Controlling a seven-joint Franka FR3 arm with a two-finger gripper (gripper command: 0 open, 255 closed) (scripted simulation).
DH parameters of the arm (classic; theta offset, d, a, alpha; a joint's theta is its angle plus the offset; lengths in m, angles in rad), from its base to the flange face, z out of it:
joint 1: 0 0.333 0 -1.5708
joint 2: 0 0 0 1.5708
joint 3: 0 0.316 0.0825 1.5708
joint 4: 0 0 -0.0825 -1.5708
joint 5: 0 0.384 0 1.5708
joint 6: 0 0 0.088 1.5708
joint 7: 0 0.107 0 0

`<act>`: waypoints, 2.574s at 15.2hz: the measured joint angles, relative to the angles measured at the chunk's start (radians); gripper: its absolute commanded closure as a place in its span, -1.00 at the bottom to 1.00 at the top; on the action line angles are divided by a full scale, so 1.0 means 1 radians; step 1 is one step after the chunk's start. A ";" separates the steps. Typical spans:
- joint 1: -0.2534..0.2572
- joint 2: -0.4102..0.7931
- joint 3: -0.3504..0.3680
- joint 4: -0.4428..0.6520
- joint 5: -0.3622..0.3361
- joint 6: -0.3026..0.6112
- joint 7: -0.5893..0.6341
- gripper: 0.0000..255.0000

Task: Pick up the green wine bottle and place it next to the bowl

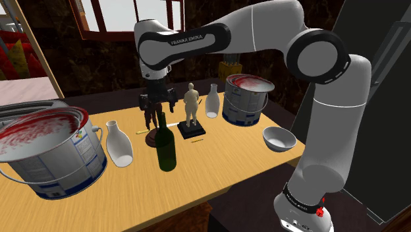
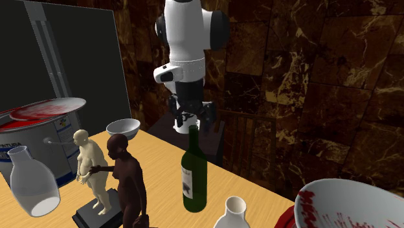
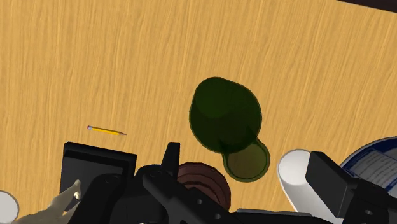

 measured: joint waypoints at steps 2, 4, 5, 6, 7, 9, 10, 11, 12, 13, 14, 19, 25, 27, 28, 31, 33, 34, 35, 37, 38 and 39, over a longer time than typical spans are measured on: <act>0.000 0.005 -0.001 -0.023 -0.001 0.028 0.000 -1.00; 0.001 0.008 -0.001 -0.044 -0.002 0.052 0.001 -1.00; 0.000 0.008 -0.001 -0.050 -0.002 0.058 0.001 -1.00; 0.000 0.008 -0.001 -0.053 -0.002 0.060 0.001 -1.00; 0.000 0.008 -0.001 -0.054 -0.002 0.061 0.001 -1.00; 0.000 0.007 -0.001 -0.055 -0.002 0.062 0.001 -1.00; 0.000 0.007 -0.001 -0.055 -0.002 0.062 0.001 -1.00; 0.000 0.007 -0.001 -0.055 -0.002 0.062 0.001 1.00; 0.000 0.007 -0.001 -0.055 -0.002 0.062 0.001 1.00; 0.000 0.007 -0.001 -0.055 -0.002 0.062 0.001 1.00; 0.000 0.007 -0.001 -0.055 -0.002 0.062 0.001 1.00; 0.000 0.007 -0.001 -0.055 -0.002 0.062 0.001 1.00; -0.001 0.002 -0.001 -0.021 -0.001 0.023 0.000 1.00; 0.000 0.002 0.000 0.008 0.000 -0.006 0.001 1.00; 0.000 -0.001 0.000 0.014 0.000 -0.015 0.001 1.00; 0.002 -0.004 0.001 0.048 0.001 -0.051 0.003 1.00; 0.002 -0.004 0.002 0.076 0.001 -0.080 0.004 1.00; 0.002 -0.003 0.002 0.091 0.001 -0.094 0.003 1.00; 0.001 -0.005 0.001 0.102 0.002 -0.106 0.002 1.00; 0.004 -0.002 0.003 0.135 0.001 -0.137 0.006 1.00; 0.005 0.001 0.003 0.153 0.000 -0.152 0.006 1.00; 0.005 0.003 0.003 0.169 -0.001 -0.165 0.006 1.00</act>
